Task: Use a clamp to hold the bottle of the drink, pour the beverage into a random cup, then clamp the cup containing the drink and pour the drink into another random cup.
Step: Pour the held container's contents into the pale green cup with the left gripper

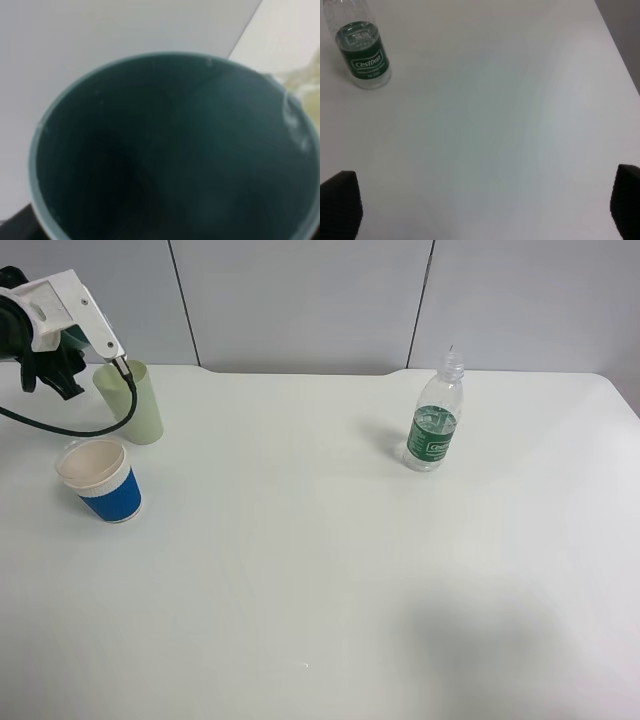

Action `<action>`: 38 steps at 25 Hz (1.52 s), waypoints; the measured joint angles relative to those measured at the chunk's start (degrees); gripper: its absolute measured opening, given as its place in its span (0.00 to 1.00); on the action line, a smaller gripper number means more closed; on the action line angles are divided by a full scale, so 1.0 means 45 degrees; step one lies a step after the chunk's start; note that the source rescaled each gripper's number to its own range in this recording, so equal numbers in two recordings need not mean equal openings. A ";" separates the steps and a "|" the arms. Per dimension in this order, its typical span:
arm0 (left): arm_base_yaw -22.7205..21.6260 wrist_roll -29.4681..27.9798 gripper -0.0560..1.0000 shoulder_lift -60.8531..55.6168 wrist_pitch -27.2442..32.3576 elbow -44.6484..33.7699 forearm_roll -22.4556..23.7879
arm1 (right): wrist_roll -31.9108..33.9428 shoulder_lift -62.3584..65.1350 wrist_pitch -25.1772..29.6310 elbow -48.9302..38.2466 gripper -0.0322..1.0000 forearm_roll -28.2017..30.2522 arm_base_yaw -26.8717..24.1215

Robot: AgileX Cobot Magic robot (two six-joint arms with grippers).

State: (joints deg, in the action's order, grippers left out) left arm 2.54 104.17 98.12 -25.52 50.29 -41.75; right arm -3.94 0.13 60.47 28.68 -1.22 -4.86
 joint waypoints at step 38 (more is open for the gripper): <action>0.0000 0.1051 0.06 0.0000 -0.0316 0.0000 0.0521 | 0.0000 0.0000 0.0000 0.0000 1.00 0.0000 0.0000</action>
State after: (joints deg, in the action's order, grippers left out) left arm 2.54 108.90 98.12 -26.94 50.29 -39.40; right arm -3.94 0.13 60.47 28.68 -1.22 -4.86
